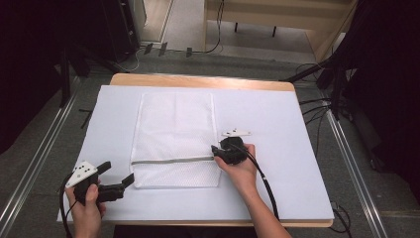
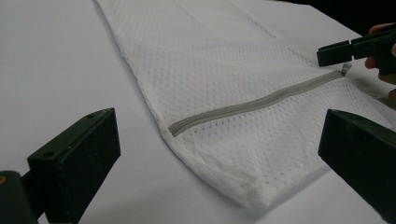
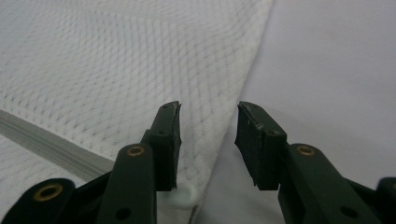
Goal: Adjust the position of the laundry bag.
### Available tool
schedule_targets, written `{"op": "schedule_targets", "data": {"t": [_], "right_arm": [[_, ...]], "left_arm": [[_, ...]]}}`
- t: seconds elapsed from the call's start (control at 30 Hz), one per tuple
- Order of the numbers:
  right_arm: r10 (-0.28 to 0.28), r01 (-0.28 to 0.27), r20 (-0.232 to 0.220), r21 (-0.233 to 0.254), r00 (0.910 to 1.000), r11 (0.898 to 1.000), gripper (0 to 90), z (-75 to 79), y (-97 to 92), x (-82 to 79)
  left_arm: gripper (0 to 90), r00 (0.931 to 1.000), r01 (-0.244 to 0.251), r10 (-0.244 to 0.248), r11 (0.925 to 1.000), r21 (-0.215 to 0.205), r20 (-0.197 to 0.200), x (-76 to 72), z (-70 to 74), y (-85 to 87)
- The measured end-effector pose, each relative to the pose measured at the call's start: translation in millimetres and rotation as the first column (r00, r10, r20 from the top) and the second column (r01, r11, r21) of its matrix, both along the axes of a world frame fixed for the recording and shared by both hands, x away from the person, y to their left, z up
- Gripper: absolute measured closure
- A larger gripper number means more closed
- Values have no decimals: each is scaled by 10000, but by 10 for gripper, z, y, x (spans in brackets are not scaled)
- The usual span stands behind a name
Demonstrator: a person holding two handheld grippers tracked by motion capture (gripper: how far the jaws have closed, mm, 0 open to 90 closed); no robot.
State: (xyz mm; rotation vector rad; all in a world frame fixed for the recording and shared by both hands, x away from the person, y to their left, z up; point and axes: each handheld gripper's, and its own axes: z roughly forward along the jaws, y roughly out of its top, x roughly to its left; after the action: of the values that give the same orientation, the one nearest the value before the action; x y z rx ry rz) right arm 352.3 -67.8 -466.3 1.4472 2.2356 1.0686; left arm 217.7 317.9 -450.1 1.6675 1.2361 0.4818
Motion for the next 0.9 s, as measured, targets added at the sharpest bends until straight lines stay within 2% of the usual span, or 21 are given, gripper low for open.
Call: {"op": "schedule_targets", "data": {"t": [0.1,0.17,0.27,0.3,0.4,0.47,0.5,0.6,0.67,0.8,0.9], "right_arm": [[202,-199,85,-316,9998,9993,608,-14,71,-19],[85,-87,-30,-656,10000,9978,609,-50,113,-26],[-89,102,158,-841,9998,9964,625,-58,148,-48],[-157,191,302,-1144,9994,9933,651,-58,176,-66],[-41,92,400,-1257,9992,9920,795,-56,212,-81],[62,-13,381,-1290,9993,9916,828,-53,218,-80],[267,-221,339,-1291,9991,9914,900,-47,213,-72],[277,-242,295,-1117,9992,9934,900,-44,185,-70],[125,-105,245,-804,9996,9967,900,-36,147,-77],[36,-6,364,-820,9993,9966,900,-21,75,-121],[-32,56,358,-648,9994,9979,900,-7,15,-149]], "left_arm": [[0,10000,37,-37,10000,4,-14,-4,-2,-10],[0,10000,40,-40,10000,-14,-27,-8,3,-15],[0,10000,44,-44,10000,20,-10,-12,2,-19],[0,10000,29,-29,10000,7,-45,-9,-2,-21],[0,9999,46,-46,10000,-12,-97,2,-9,-29],[0,9999,69,-69,10000,6,-112,2,-8,-33],[0,9999,86,-86,10000,-1,-104,0,-6,-37],[0,9999,124,-124,9999,-36,-68,-10,-1,-44],[0,9999,117,-117,9999,-7,-70,-12,0,-36],[0,9999,77,-77,10000,-63,-87,-14,2,-33],[0,9999,92,-92,10000,-26,-84,-19,3,-34]]}}
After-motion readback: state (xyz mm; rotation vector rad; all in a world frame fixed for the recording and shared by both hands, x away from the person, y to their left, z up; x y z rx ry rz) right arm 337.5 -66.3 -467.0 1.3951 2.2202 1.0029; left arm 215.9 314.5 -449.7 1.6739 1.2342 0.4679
